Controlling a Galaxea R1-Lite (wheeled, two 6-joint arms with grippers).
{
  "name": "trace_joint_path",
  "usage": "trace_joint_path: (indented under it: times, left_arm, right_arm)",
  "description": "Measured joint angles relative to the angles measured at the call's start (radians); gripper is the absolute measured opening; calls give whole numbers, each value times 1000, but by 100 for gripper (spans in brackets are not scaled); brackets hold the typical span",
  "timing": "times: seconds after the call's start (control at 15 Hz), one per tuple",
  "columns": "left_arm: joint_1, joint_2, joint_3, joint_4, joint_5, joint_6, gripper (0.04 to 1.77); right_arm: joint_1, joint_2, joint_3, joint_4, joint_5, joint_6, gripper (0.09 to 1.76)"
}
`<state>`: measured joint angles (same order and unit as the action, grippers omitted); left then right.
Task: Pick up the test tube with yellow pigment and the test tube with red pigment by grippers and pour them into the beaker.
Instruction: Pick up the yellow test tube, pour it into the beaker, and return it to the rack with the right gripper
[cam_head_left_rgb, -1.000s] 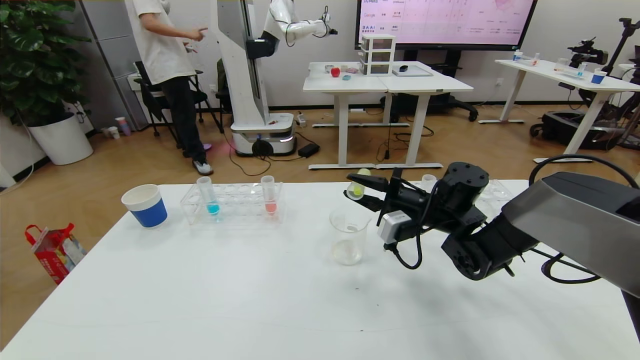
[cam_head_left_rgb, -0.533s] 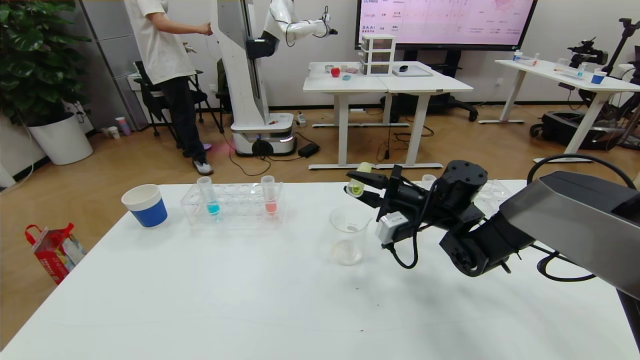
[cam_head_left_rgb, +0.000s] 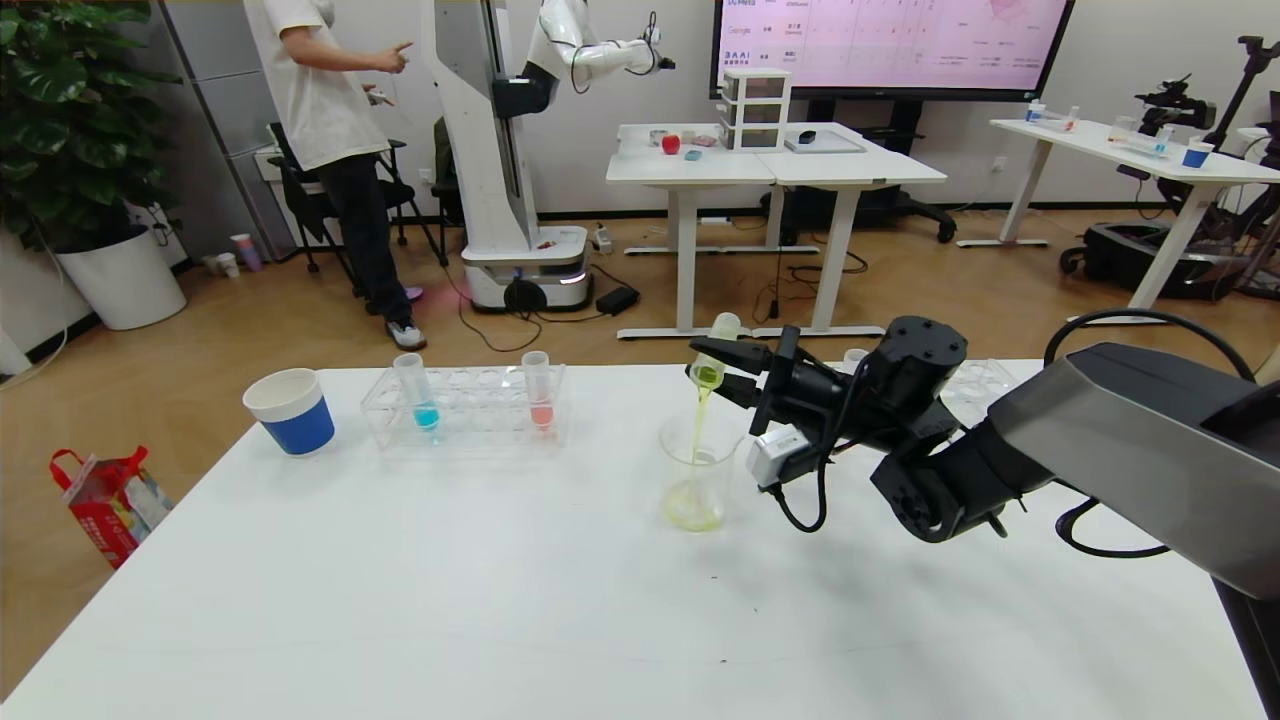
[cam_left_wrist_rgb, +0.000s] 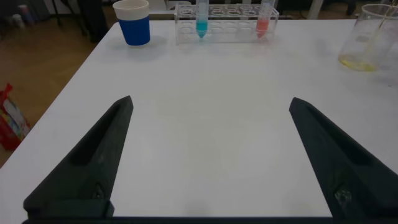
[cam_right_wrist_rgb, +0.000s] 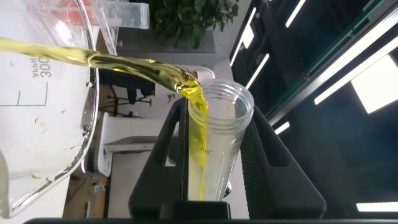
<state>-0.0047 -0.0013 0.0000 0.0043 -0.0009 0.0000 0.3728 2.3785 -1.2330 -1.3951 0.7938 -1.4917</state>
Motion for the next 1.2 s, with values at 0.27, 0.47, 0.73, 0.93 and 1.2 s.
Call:
trace_joint_path:
  times: [0.27,0.47,0.73,0.93,1.2]
  left_arm:
    - [0,0,0,0,0,0,175]
    - [0,0,0,0,0,0,175]
    - [0,0,0,0,0,0,175]
    - [0,0,0,0,0,0,175]
    - [0,0,0,0,0,0,175]
  right_arm:
    - [-1,12,-16,3,17,-47,50]
    - [-6,16,-25,6,43,-95,50]
    - [-17,18,-44,37,92,-188,50]
    - [-17,18,-50,37,97,-207,50]
    - [-17,18,-50,38,97,-168,50]
